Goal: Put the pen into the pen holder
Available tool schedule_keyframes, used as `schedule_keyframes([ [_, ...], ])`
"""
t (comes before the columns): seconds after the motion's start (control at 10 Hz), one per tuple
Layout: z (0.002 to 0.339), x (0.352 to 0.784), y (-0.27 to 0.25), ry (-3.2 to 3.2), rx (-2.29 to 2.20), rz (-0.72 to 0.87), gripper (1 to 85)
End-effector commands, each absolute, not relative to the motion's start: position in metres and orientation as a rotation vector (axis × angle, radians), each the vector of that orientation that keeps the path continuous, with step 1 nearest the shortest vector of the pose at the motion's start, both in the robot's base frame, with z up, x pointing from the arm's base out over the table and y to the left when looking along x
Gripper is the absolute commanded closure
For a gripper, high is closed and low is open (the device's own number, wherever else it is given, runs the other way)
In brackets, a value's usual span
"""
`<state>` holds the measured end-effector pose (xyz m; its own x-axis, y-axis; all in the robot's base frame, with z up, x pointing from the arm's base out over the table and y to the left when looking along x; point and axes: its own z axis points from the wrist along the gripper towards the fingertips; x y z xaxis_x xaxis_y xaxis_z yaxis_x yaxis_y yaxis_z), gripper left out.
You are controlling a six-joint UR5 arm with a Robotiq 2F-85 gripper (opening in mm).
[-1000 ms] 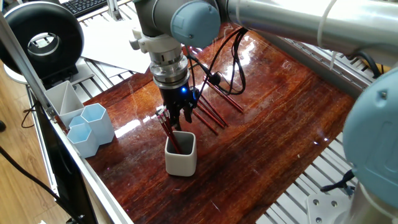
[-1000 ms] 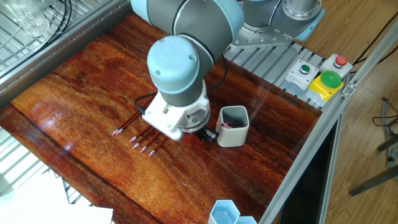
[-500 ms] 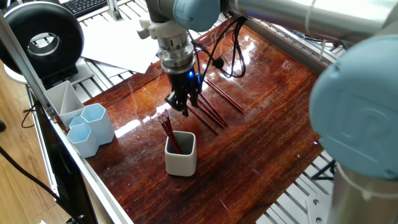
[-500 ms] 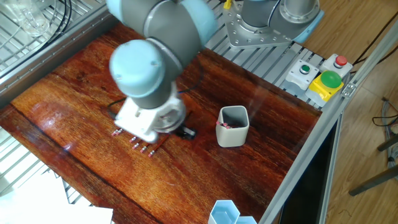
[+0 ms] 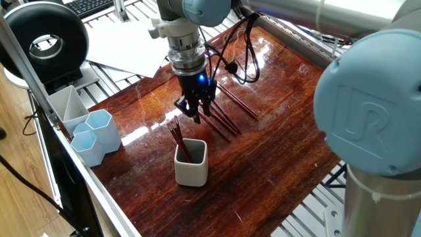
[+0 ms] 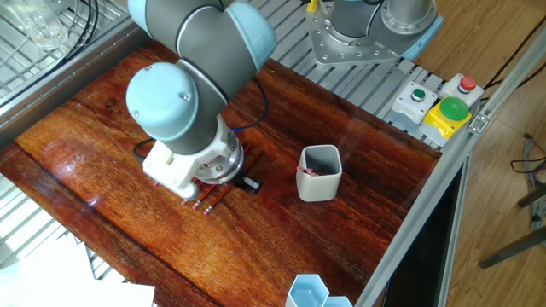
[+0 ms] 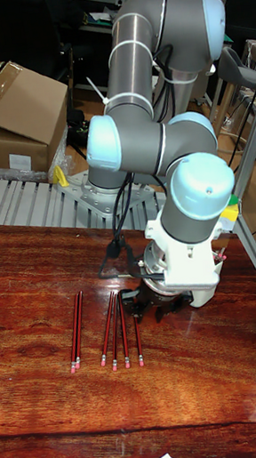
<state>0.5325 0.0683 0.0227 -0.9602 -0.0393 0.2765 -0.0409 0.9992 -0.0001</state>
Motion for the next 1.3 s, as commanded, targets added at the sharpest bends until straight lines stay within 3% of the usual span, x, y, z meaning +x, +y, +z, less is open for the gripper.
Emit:
schedule_keyframes([
  [0.0,0.023,0.535,0.061,-2.866,-0.038,0.057,47.3],
  [1.2,0.014,0.554,0.061,-2.8,0.052,0.006,46.3],
])
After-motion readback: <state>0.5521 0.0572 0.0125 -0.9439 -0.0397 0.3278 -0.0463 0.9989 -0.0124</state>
